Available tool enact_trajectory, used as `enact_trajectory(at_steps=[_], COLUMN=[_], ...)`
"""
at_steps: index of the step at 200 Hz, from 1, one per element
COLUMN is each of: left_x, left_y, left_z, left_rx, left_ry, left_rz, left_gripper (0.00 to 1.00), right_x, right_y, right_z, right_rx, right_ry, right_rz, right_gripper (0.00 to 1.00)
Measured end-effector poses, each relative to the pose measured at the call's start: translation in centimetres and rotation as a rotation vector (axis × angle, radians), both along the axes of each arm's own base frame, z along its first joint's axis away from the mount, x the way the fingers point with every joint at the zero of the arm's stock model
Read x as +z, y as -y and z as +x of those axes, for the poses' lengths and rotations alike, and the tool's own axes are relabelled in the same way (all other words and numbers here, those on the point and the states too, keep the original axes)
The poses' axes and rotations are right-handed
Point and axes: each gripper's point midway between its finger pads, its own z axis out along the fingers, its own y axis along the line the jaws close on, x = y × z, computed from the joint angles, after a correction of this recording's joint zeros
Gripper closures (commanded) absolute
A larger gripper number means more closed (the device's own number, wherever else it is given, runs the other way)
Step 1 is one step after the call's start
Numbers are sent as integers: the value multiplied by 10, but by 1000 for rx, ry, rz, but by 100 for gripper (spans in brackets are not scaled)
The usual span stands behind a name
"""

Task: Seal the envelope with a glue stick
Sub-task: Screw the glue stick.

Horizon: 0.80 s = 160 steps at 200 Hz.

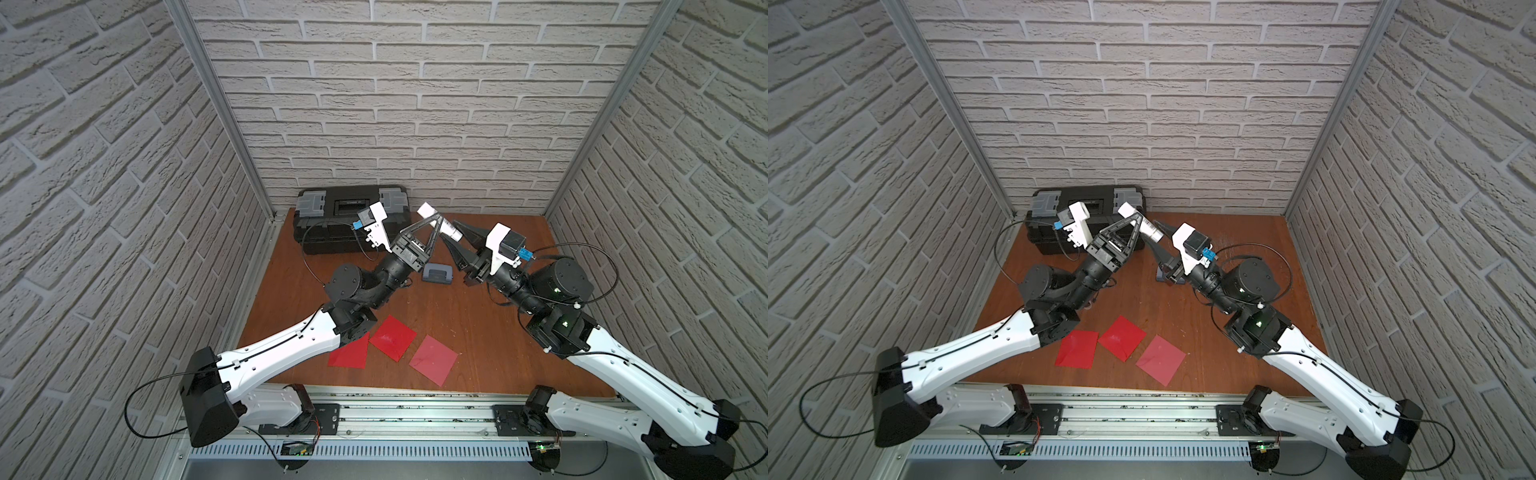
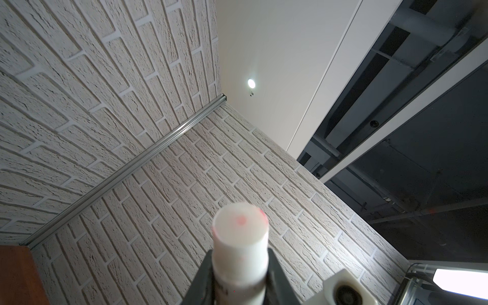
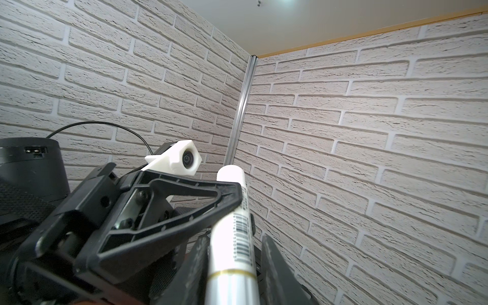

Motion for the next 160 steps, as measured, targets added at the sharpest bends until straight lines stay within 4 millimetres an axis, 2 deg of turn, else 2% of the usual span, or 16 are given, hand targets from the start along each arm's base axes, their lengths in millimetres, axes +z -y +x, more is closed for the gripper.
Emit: enact_trajectory(at_steps=[38,89,129,142,150,160], left_x=[0,0,0,0,0,0], left_y=[0,0,0,0,0,0], left_z=[0,0,0,0,0,0], left_rx=[0,0,0,0,0,0], left_ry=[0,0,1,1,0,0], left_rz=[0,0,-1,-1,-1,2], left_gripper=[100,100,100,84,69,58], right_x=[0,-2,-2,-2,-2,-2], right_y=[-2,-4,-4,-4,-4,-3], right_z=[1,2,2,2,3,3], right_rx=[6,8,8,8,6,6], right_ry=[-2,-5,-7,-8,-9,-11], right_rz=[-5,-9,-8,-7,-6,-4], right_gripper=[62,70,84,87,89,90])
